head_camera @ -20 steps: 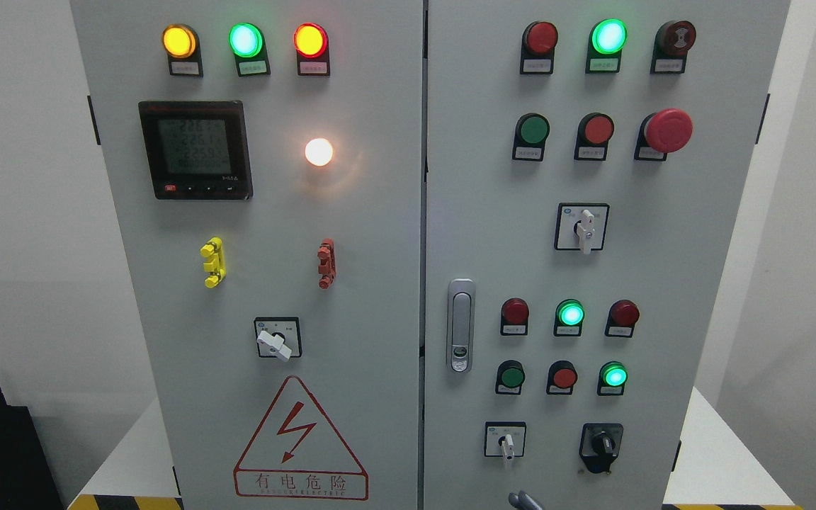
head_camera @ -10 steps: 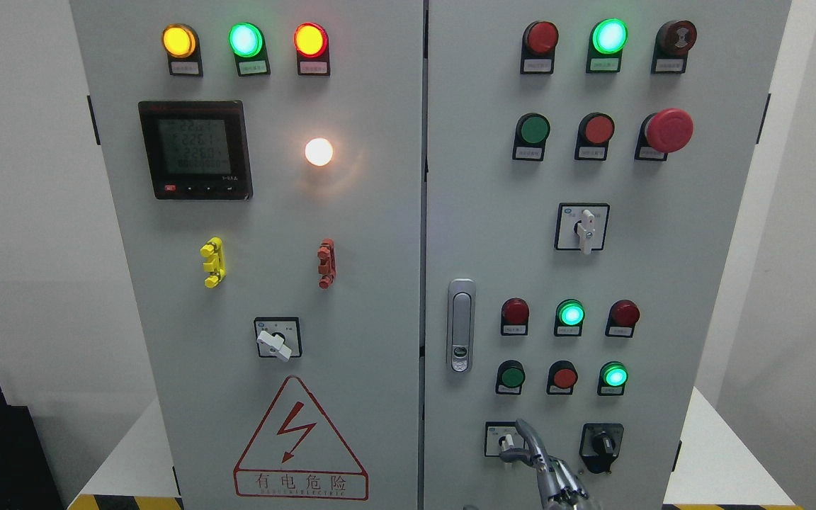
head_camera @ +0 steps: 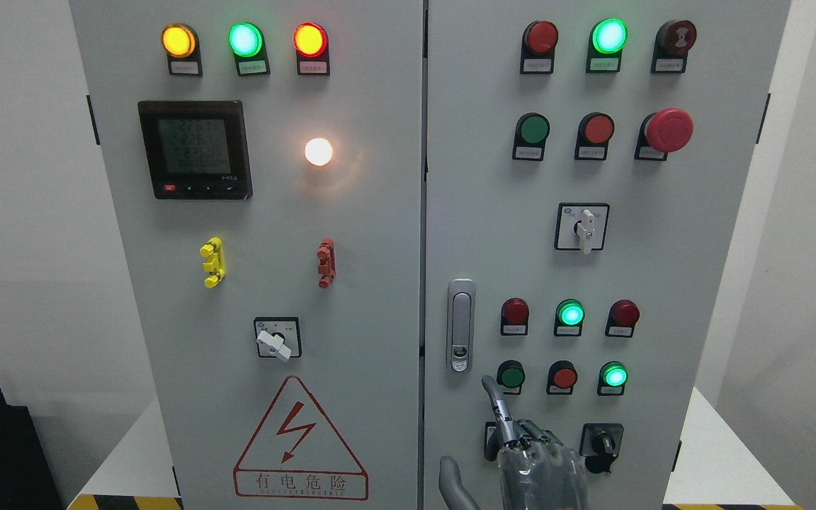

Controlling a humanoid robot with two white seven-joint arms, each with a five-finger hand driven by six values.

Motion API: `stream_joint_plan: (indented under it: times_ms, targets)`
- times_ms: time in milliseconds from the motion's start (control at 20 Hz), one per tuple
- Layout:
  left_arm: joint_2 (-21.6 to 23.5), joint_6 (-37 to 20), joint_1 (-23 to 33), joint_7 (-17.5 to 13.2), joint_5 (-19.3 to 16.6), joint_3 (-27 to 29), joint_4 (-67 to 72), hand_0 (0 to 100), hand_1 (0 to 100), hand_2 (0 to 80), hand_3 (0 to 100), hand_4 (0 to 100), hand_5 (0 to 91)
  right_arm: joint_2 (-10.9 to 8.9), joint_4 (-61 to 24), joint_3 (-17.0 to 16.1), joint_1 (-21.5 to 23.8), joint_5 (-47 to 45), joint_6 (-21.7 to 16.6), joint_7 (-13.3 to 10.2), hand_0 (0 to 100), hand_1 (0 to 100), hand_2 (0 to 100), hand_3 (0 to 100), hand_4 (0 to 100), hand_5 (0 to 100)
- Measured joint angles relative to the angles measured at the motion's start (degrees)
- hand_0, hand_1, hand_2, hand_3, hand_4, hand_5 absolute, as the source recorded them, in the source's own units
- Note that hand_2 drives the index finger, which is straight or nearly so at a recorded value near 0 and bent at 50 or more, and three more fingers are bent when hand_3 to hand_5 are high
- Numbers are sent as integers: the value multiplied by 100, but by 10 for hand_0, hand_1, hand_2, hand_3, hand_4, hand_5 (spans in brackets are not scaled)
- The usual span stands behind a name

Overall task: Release door handle
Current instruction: 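Raise the right hand up toward the silver latch handle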

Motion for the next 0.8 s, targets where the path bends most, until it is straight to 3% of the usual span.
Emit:
stream_joint_plan:
  times_ms: [250,800]
  targets:
    - [0,0,0,0,-1,0,0,120,389,0,0,0,0,6,240,77,-278,213,205,226,378,411,70,1000,1000,995]
    - [0,0,0,2,-2,0,0,120,389,0,0,0,0,9,495,152,-455,397,360,469,387,393,59,1000,1000,992]
